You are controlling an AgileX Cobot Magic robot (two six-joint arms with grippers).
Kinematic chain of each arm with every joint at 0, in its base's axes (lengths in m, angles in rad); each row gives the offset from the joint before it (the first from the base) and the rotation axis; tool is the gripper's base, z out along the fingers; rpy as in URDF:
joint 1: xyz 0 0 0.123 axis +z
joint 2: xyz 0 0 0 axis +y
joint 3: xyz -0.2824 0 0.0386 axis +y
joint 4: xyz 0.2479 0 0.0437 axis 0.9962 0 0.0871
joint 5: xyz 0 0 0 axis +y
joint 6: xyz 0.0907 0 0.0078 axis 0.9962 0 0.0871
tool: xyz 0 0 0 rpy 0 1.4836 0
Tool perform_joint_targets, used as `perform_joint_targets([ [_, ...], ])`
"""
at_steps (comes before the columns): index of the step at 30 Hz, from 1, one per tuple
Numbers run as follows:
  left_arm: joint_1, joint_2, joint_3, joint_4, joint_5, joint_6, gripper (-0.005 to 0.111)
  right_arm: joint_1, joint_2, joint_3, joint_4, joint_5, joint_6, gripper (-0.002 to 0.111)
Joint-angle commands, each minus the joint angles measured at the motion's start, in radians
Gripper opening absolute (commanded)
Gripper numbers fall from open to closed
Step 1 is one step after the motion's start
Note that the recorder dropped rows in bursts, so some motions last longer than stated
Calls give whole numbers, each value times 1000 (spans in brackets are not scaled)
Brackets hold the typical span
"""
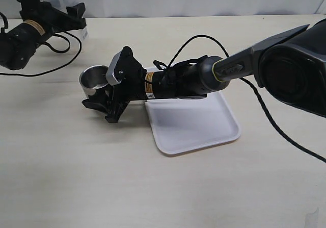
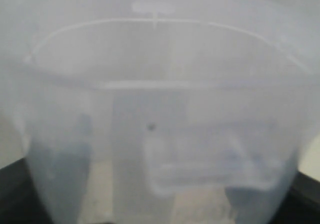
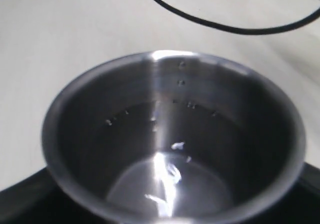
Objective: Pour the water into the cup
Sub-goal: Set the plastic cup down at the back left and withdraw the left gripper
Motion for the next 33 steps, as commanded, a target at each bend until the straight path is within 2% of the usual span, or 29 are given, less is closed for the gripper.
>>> perform_joint_targets([
  [1, -2, 3, -4, -2, 38, -9, 0, -3, -13, -4, 18, -29, -15, 4],
  [15, -2, 61, -4, 17, 53, -5, 0, -3, -13, -4, 18, -29, -15, 4],
  [16, -2, 61, -4, 17, 53, -5, 6, -3, -13, -4, 18, -29, -15, 4],
  [18, -2, 61, -4, 36, 53, -5, 27, -3, -13, -4, 18, -29, -15, 4],
  [21, -2, 61, -4, 43, 57, -5, 79, -3, -13, -4, 18, -29, -15, 4],
  [23, 0, 57, -4, 40, 97, -5, 97, -3, -13, -4, 18, -29, -15, 4],
  [28, 0, 50, -4, 40, 168, -10, 100, -3, -13, -4, 18, -27, -15, 4],
  [33, 4, 16, 61, 33, 159, 10, 100, -3, -13, -4, 18, -27, -15, 4],
])
